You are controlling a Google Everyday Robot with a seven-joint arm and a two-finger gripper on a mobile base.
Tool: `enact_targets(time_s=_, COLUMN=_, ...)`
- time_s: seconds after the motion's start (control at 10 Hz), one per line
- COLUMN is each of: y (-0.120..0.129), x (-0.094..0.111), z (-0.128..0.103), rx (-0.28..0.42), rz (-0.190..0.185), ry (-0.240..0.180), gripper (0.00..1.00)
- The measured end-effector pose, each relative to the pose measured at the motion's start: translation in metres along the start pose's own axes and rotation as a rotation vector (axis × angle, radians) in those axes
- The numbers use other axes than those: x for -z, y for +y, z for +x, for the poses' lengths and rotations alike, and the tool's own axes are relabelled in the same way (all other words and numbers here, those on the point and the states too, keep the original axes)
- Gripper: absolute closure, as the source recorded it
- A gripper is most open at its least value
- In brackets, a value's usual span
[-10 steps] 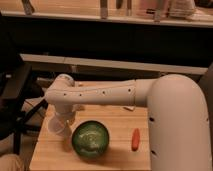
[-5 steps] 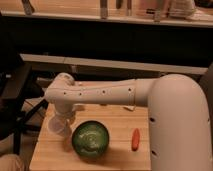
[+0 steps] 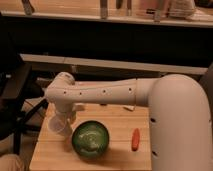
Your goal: Pick up the ceramic cup
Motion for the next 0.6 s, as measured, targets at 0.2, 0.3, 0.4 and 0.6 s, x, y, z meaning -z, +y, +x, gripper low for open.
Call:
enact_targets(time_s=0.2, y=0.0013, x=0.0015, z=-0.0003, rx=0.003, rz=-0.001, ry=-0.001, gripper=0.97)
enact_targets(time_s=0.3, y=0.0019, x=0.0017, z=-0.0004, rx=0.005, rz=-0.003, ry=-0.001, gripper=0.97)
enact_targets(time_s=0.4, y=0.0019, x=0.0027, z=-0.0003, rx=0.008, rz=-0.003, ry=-0.001, gripper=0.97)
enact_targets(time_s=0.6, y=0.0026, x=0.0038, z=-0.0002, rx=0.011, rz=-0.005, ry=-0.001, gripper=0.97)
